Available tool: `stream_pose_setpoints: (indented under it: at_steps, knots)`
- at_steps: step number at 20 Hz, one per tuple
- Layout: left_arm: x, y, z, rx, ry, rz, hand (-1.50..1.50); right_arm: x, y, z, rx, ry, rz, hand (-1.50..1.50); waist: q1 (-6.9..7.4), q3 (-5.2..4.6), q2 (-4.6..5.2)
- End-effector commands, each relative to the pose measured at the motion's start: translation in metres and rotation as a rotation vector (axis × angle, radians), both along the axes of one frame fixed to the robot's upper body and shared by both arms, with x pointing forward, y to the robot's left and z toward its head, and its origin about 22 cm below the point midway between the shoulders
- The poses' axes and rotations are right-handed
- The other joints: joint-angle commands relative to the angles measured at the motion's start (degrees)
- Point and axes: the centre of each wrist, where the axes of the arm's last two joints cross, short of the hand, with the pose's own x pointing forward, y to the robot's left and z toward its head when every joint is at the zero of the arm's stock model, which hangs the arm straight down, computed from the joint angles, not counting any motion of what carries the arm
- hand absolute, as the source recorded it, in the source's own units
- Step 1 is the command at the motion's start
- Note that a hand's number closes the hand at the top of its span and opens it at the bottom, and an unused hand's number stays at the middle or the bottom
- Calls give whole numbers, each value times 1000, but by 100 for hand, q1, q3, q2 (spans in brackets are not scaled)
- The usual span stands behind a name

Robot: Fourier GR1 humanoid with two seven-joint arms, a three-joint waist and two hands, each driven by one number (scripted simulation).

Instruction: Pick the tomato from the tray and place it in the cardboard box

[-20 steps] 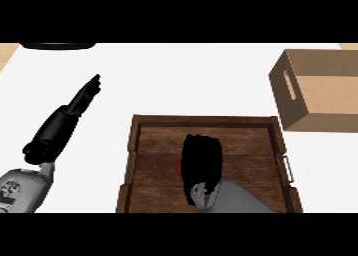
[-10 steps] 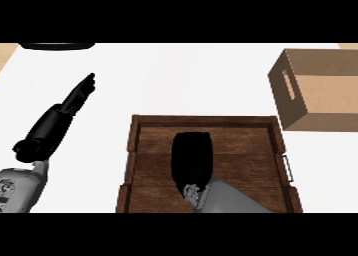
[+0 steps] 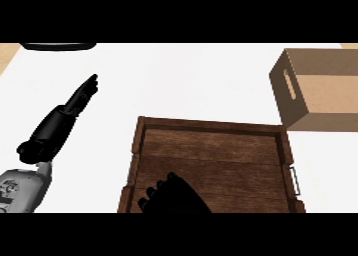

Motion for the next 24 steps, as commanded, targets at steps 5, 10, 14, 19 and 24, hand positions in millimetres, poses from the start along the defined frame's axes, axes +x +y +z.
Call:
stream_pose_setpoints:
  at_steps: [5,10,14,19,24]
  knots:
    - [-2,14,0,7,0,48,0,-36,-79,66,212,-168,477,150,-268,5,-10]
    - [-4,11,2,-9,-13,49,0,-26,-135,97,368,-225,317,150,-343,7,76]
    - [-9,13,-7,-20,-9,63,0,-4,-167,101,507,-166,97,150,-367,5,125]
    - [-2,0,12,-16,-22,38,0,48,-233,118,607,-197,-104,150,-190,-7,94]
    - [1,5,13,0,-8,7,0,96,-318,148,668,-188,-224,150,1,-28,103]
